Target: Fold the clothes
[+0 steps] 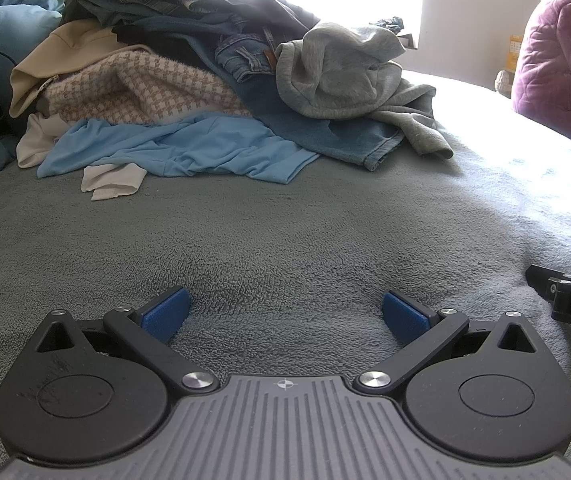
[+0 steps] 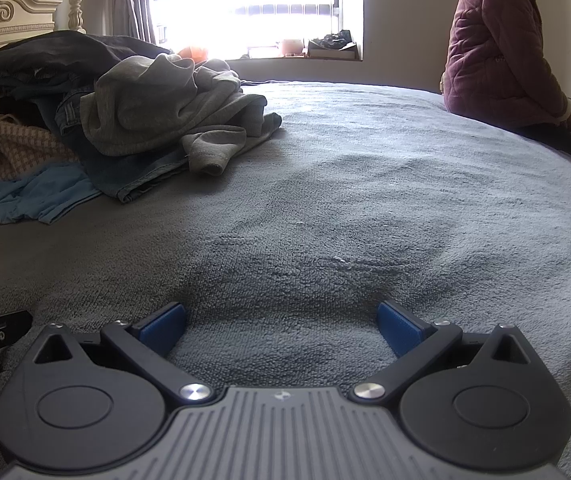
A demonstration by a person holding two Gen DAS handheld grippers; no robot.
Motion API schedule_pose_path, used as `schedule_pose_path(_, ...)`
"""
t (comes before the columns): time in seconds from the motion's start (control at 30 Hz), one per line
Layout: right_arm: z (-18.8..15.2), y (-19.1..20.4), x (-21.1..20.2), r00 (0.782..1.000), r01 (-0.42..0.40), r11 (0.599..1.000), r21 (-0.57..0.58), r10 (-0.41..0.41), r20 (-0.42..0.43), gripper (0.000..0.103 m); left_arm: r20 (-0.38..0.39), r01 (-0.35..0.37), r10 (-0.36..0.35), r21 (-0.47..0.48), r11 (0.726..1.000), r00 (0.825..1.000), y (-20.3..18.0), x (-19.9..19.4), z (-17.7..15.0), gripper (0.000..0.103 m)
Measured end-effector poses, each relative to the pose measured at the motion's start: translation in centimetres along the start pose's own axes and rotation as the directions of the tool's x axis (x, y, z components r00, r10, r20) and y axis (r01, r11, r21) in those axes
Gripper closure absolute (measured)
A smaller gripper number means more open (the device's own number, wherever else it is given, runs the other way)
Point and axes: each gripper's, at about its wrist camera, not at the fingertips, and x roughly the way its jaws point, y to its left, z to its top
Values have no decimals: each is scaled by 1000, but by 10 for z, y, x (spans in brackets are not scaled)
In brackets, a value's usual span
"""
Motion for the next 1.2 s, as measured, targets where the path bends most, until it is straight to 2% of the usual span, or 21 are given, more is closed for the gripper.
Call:
schedule_pose_path(0.9,3,0,1,1000,5,1000,-8,-5,-11,0,0,7,-7,-15,1000,1000,3,-3,2,0)
schedule_pose_path(1.1,11,-6,-2,999,-31,999,9,31,-34,0,-3,28,-29,-56,998,1000,11,-9,14,0)
schedule_pose_path(1.2,20,-12,-2,995,-94,995,14,95,-43,0,47,39,-38,-31,999,998,13,-15,30,0)
